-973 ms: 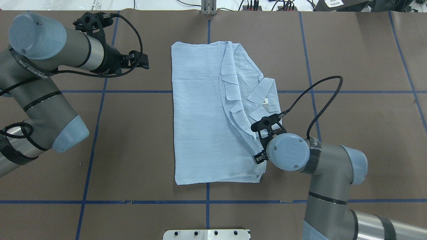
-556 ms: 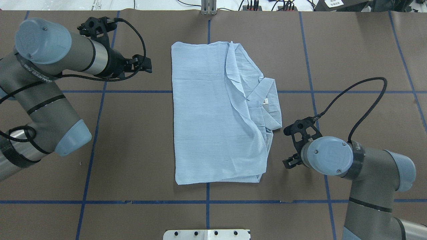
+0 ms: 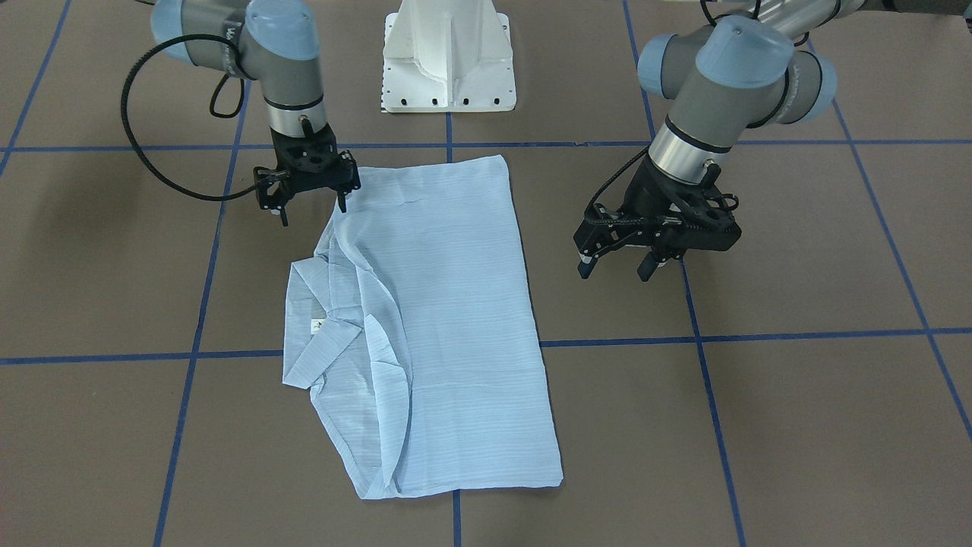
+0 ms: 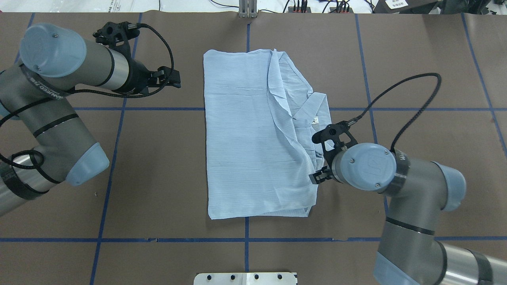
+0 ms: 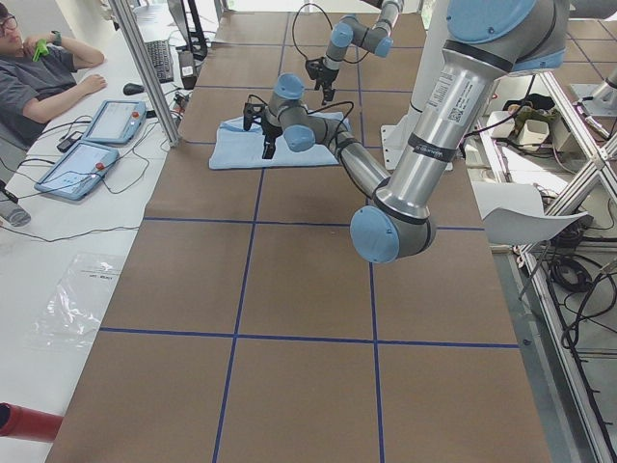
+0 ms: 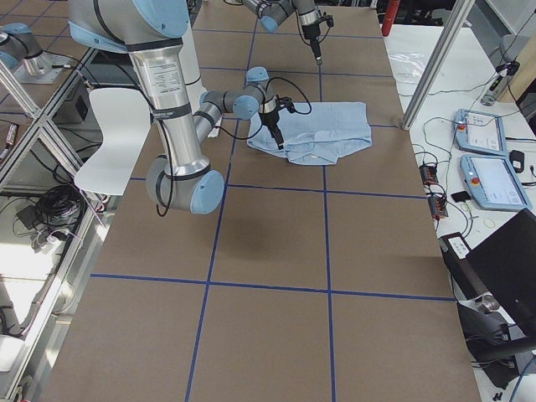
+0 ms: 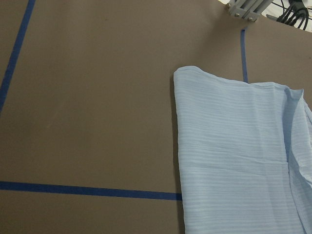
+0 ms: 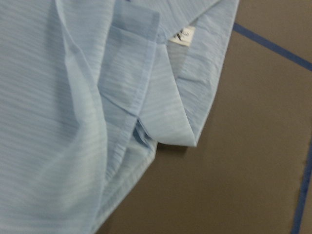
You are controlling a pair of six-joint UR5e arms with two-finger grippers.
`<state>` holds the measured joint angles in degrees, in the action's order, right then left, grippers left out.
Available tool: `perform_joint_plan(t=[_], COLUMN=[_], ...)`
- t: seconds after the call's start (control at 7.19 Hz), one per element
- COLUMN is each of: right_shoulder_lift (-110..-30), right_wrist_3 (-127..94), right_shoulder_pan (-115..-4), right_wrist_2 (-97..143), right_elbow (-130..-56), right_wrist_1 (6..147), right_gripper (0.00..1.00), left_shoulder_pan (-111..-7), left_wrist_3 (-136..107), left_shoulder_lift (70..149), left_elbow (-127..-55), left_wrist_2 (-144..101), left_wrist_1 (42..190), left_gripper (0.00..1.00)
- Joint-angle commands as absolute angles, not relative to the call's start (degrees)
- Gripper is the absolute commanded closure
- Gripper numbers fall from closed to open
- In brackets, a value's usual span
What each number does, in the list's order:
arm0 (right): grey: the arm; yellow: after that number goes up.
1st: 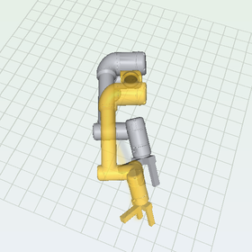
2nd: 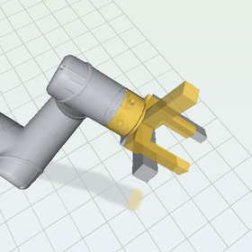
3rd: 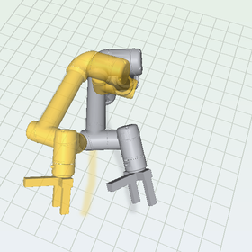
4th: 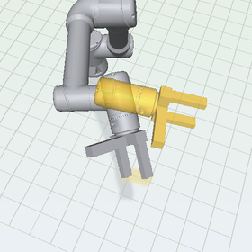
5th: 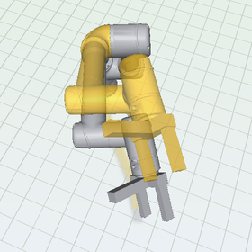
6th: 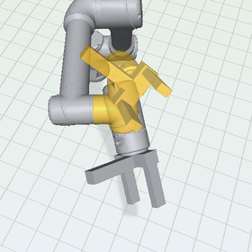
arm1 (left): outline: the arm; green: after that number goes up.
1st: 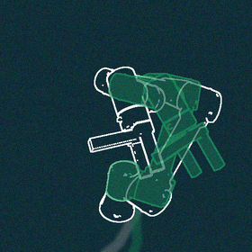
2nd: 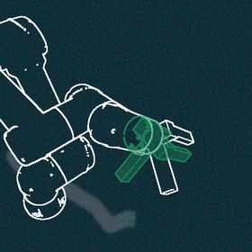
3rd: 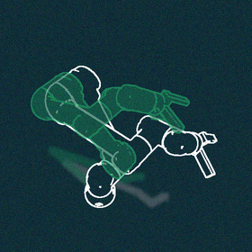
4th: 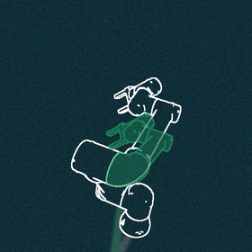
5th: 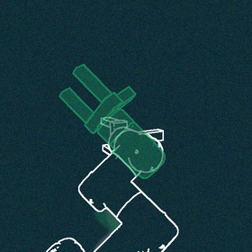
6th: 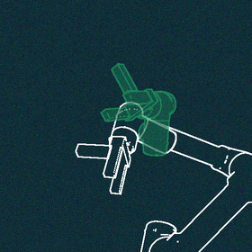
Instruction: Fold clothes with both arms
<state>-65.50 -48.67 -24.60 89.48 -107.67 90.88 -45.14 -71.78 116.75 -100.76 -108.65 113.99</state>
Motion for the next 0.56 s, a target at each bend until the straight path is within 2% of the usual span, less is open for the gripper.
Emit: perform_joint_plan(t=[0.0, 0.42], right_shoulder_lift=[-56.81, -51.96], right_wrist_3=[-45.63, -43.26], right_shoulder_pan=[-26.27, -27.41], right_wrist_2=[88.51, 86.66], right_elbow=[-97.86, -87.04], right_wrist_1=[90.26, 82.37], right_gripper=[0.00, 0.00], left_shoulder_pan=[-45.18, -45.18], left_wrist_3=[-71.72, -71.72], left_shoulder_lift=[116.72, 116.54], left_elbow=[-99.93, -99.05], left_wrist_2=[-108.72, -108.72], left_wrist_1=[114.43, 114.87], left_gripper=[0.00, 0.00])
